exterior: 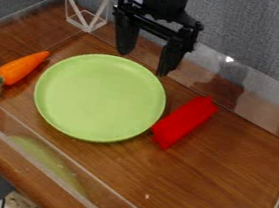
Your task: Put the red object on the green plate
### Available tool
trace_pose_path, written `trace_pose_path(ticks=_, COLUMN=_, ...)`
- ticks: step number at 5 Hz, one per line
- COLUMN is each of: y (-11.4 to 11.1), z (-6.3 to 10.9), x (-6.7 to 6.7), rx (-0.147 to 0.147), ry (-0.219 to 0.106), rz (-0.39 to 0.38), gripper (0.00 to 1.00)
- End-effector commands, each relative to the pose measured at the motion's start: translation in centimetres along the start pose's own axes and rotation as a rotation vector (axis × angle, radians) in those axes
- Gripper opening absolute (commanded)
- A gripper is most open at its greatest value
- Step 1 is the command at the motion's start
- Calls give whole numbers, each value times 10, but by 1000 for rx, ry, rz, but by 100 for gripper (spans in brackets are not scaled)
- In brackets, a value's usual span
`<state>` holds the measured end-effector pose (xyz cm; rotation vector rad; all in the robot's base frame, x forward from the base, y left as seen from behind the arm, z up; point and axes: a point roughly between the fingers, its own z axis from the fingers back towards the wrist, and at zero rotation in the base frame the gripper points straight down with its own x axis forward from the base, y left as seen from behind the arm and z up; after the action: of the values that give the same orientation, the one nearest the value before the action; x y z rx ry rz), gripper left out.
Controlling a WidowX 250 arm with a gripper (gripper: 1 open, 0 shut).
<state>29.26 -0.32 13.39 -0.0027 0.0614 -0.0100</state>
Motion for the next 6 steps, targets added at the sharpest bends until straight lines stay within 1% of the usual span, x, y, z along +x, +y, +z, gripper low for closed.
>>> trace_pose_path(ticks=1, y=-22, z=-16, x=14, rx=-12, ry=6, rz=43, gripper=100)
trace_pose_path(ticks=2, y=-49, z=-35, x=21, rx=-16, ry=-1, rz=-40, gripper=100)
trace_pose_path(ticks=3, y=-69, z=-51, x=32, rx=-6, ry=-12, rz=-122, gripper=100)
trace_pose_path(ticks=4, y=-71, z=-68, x=43, rx=0, ry=-39, rz=-177, gripper=100)
trace_pose_path(ticks=5, y=-64, z=-82, x=49, rx=-1, ry=-56, rz=-230, gripper=100)
trace_pose_path(ticks=6, y=-59, z=-95, x=58, rx=-7, ry=-66, rz=-188, gripper=0)
